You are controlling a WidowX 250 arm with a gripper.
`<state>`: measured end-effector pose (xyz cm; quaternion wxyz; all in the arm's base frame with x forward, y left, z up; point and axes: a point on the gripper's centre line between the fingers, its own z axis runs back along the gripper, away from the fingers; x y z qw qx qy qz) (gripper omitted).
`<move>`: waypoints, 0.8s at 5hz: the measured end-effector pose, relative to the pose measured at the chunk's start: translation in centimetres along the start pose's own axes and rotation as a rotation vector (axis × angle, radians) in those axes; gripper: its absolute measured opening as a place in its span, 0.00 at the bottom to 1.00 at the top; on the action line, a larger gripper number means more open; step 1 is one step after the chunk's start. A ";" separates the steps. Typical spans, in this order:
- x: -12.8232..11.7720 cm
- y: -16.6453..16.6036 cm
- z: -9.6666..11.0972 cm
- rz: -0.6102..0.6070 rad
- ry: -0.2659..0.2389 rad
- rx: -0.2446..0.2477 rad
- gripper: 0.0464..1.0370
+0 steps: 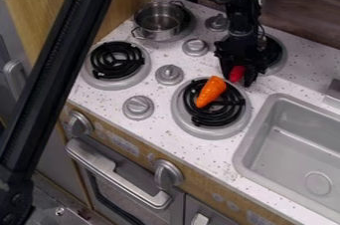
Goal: Put the red spoon on the lower left burner
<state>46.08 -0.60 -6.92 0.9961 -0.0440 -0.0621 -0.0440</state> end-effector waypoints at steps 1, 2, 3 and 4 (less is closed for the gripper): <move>-0.1 0.0 -0.2 0.000 -0.004 -0.003 0.39; -0.1 -0.1 0.1 -0.015 -0.024 0.000 0.38; 0.5 0.5 2.7 -0.055 -0.080 0.027 0.38; -0.4 3.4 6.7 -0.017 -0.162 0.073 0.38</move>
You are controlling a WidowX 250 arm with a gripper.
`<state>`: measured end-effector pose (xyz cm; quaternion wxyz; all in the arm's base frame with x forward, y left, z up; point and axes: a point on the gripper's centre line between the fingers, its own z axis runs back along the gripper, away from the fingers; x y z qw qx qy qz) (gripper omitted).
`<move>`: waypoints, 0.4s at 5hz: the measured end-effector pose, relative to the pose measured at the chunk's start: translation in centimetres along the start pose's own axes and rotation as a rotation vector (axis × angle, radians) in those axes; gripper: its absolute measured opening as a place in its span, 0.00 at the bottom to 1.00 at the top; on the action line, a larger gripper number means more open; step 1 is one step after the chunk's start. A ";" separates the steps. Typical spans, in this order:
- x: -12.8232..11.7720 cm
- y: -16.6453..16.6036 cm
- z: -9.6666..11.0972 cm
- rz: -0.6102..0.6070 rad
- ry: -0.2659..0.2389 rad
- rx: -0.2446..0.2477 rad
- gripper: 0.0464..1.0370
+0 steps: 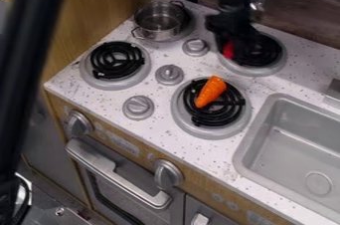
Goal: Put the red spoon on the lower left burner
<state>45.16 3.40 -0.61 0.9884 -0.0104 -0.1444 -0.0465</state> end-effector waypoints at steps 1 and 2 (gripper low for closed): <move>-2.6 3.8 1.9 0.075 0.006 0.042 0.38; -6.0 6.7 2.8 0.123 0.037 0.078 0.38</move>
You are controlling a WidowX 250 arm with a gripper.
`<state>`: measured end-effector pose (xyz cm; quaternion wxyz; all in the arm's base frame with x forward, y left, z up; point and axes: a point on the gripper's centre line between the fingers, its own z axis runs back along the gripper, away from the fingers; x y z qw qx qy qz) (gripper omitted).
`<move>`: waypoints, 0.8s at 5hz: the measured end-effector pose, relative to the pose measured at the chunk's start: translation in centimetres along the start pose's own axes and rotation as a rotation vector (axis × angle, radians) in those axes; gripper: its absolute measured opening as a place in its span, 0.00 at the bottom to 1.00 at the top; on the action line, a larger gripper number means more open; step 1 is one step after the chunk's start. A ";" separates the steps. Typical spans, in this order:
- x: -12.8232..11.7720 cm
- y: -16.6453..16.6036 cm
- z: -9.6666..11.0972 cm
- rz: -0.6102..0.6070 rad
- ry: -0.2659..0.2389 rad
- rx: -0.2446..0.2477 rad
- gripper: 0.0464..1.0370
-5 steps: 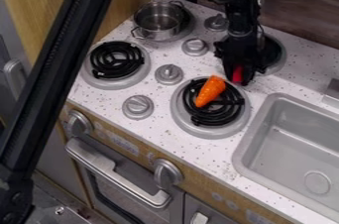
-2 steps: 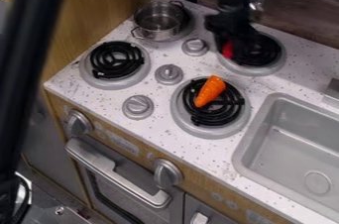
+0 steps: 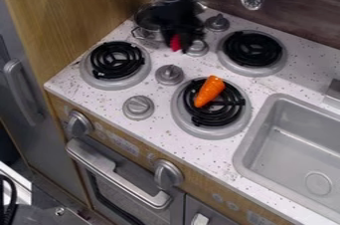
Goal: Put the red spoon on the lower left burner
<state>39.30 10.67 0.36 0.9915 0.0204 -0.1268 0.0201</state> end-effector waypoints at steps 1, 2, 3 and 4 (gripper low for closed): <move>-2.6 3.9 -0.1 0.038 0.049 0.032 0.38; -4.1 6.7 -0.1 0.054 0.068 0.054 0.38; -6.3 7.7 -2.4 0.083 0.140 0.038 0.38; -7.3 8.1 -4.3 0.123 0.193 0.005 0.38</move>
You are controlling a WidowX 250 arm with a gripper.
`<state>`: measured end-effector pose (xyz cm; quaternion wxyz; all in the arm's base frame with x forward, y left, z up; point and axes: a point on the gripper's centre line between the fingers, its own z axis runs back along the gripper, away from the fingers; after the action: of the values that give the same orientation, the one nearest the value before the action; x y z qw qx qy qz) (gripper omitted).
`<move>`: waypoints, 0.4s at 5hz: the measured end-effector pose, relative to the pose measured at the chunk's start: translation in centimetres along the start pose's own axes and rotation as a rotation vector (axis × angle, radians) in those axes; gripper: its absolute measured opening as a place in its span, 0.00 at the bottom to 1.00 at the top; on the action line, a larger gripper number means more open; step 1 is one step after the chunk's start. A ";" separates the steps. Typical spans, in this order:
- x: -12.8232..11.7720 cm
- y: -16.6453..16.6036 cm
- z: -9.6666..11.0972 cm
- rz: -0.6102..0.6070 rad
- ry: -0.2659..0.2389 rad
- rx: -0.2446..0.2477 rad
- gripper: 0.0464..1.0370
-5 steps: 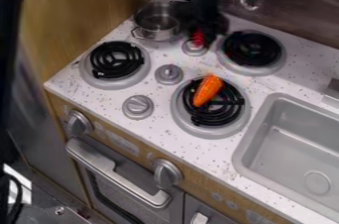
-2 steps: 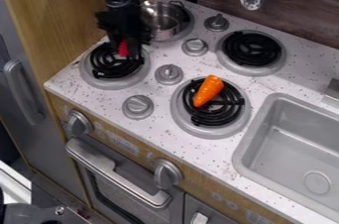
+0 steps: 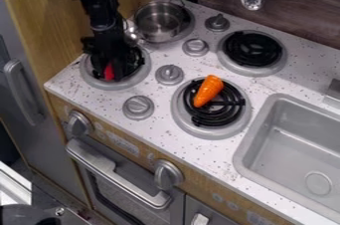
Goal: Put the red spoon on the lower left burner
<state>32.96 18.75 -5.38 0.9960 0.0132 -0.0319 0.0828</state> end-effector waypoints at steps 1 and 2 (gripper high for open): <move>0.8 0.4 -0.3 0.014 0.009 -0.011 0.37; 1.5 0.4 -0.8 0.022 0.010 -0.022 0.44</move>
<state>34.43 19.41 -6.03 0.9952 0.0015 -0.0281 0.0935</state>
